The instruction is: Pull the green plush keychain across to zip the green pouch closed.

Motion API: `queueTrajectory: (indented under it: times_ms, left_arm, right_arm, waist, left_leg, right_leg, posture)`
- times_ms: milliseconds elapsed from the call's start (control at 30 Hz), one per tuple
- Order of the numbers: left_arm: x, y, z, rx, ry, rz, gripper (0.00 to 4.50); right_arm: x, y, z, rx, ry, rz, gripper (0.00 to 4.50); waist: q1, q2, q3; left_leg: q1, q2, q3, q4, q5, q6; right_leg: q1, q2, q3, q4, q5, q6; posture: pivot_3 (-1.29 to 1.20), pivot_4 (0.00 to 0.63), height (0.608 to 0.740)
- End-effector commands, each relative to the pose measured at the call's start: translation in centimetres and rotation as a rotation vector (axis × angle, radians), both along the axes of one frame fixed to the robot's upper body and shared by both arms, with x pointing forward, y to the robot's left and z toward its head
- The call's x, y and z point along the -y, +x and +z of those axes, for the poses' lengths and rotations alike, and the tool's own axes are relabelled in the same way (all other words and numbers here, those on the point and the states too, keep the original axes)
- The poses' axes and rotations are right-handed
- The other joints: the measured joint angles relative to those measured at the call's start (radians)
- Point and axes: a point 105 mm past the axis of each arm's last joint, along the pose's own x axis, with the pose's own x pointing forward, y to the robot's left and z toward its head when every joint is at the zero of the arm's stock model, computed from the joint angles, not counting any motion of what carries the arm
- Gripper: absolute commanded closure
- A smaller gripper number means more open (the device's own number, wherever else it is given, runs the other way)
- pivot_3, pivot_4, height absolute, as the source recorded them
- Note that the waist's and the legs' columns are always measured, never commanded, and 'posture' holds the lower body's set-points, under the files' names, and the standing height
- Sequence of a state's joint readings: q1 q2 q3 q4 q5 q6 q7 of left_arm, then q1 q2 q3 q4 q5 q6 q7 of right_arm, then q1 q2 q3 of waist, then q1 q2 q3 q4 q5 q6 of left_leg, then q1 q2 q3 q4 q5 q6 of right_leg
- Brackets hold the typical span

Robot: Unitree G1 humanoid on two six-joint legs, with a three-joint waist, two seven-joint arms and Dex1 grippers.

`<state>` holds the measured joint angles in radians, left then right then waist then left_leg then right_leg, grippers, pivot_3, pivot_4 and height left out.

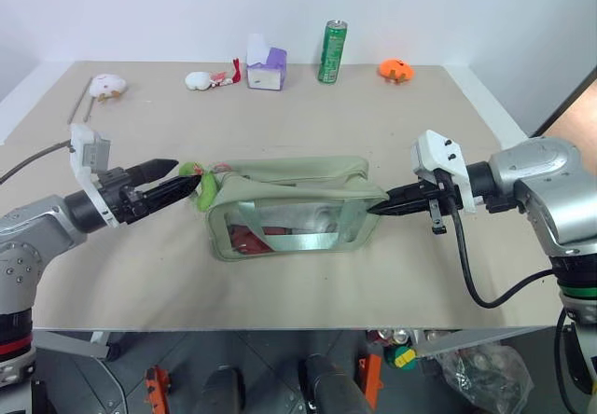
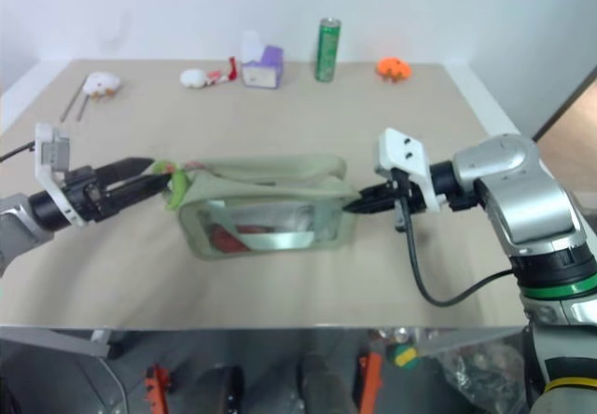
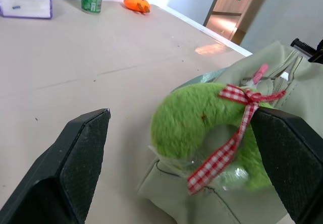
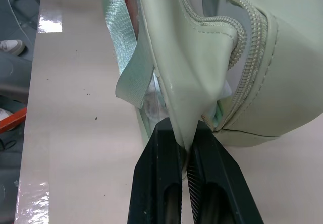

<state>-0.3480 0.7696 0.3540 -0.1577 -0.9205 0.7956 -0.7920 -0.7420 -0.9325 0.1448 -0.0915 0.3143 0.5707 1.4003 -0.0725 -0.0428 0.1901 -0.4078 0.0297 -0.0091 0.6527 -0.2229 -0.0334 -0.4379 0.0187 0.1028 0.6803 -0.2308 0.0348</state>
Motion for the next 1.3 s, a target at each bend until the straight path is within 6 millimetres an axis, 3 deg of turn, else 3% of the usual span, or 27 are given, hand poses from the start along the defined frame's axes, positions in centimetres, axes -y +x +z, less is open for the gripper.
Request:
queueTrajectory:
  times_ms: [33, 67, 400, 467, 667, 867, 1000, 1133, 1300]
  left_arm:
    - [0.6, 0.0, 0.3, 0.018, 0.018, -0.018, 0.00]
    - [0.7, 0.0, 0.3, 0.018, 0.017, -0.022, 0.56]
    - [0.8, 0.0, 0.4, 0.026, 0.008, -0.041, 3.99]
    - [0.8, 0.0, 0.3, 0.027, 0.010, -0.042, 4.48]
    - [0.6, 0.1, 0.8, 0.052, 0.005, -0.028, 4.48]
    - [2.3, 0.1, 6.1, 0.237, 0.013, -0.074, 4.48]
    - [4.6, -0.5, 8.2, 0.313, 0.049, -0.173, 4.48]
    - [7.6, -0.9, 7.3, 0.329, 0.197, -0.307, 4.48]
    - [8.6, -0.2, 5.8, 0.310, 0.264, -0.358, 4.48]
  right_arm:
    - [-0.1, -0.4, 0.9, 0.037, 0.005, 0.012, 4.46]
    - [-0.1, -0.4, 0.9, 0.038, 0.005, 0.011, 4.50]
    - [-0.1, -0.3, 0.9, 0.040, 0.007, 0.007, 4.50]
    - [-0.1, -0.3, 0.9, 0.042, 0.007, 0.008, 4.50]
    - [-0.2, -0.2, 1.0, 0.045, 0.005, 0.010, 4.50]
    - [-0.3, -0.1, 1.0, 0.051, 0.003, 0.014, 4.50]
    - [-0.4, 0.0, 1.1, 0.055, 0.004, 0.017, 4.50]
    - [-0.5, 0.0, 1.1, 0.060, 0.008, 0.017, 4.50]
    - [-0.3, -0.2, 1.1, 0.064, 0.011, 0.006, 4.50]
  waist:
    - [0.000, 0.000, 0.000]
    - [0.000, 0.000, 0.000]
    - [0.000, 0.000, 0.000]
    - [0.000, 0.000, 0.000]
    - [0.000, 0.000, 0.000]
    - [0.000, 0.000, 0.000]
    - [-0.001, 0.000, 0.000]
    - [-0.001, 0.000, 0.000]
    - [-0.003, 0.000, 0.000]
  left_leg:
    - [0.000, 0.000, 0.000, 0.000, 0.000, 0.000]
    - [0.000, 0.000, 0.000, 0.000, 0.000, 0.000]
    - [0.000, 0.000, 0.000, 0.000, 0.000, 0.000]
    - [0.000, 0.000, 0.000, 0.000, 0.000, 0.000]
    - [0.000, 0.000, 0.000, 0.000, 0.000, 0.000]
    - [-0.001, -0.001, -0.002, 0.001, 0.000, 0.000]
    - [0.000, -0.001, 0.000, 0.001, 0.000, 0.000]
    - [-0.001, -0.002, -0.002, 0.001, 0.000, 0.000]
    - [0.000, -0.001, -0.001, 0.001, 0.000, 0.000]
  right_leg:
    - [0.000, 0.000, 0.000, 0.000, 0.000, 0.000]
    - [0.000, 0.000, 0.000, 0.000, 0.000, 0.000]
    - [0.000, 0.000, 0.000, 0.000, 0.000, 0.000]
    - [0.000, 0.000, 0.000, 0.000, 0.000, 0.000]
    - [0.000, 0.000, 0.000, 0.000, 0.000, 0.000]
    - [0.001, 0.000, 0.000, 0.000, 0.001, 0.001]
    - [0.001, 0.000, 0.001, 0.000, 0.001, 0.002]
    - [0.001, 0.000, 0.001, 0.000, 0.000, 0.002]
    - [0.001, 0.001, 0.002, 0.000, 0.000, 0.002]
  posture:
    - [0.00, 0.150, 0.740]
    - [0.00, 0.150, 0.740]
    - [0.00, 0.150, 0.740]
    - [0.00, 0.150, 0.740]
    - [0.00, 0.150, 0.740]
    - [0.00, 0.150, 0.740]
    - [0.00, 0.150, 0.740]
    - [0.00, 0.150, 0.740]
    - [0.00, 0.150, 0.740]
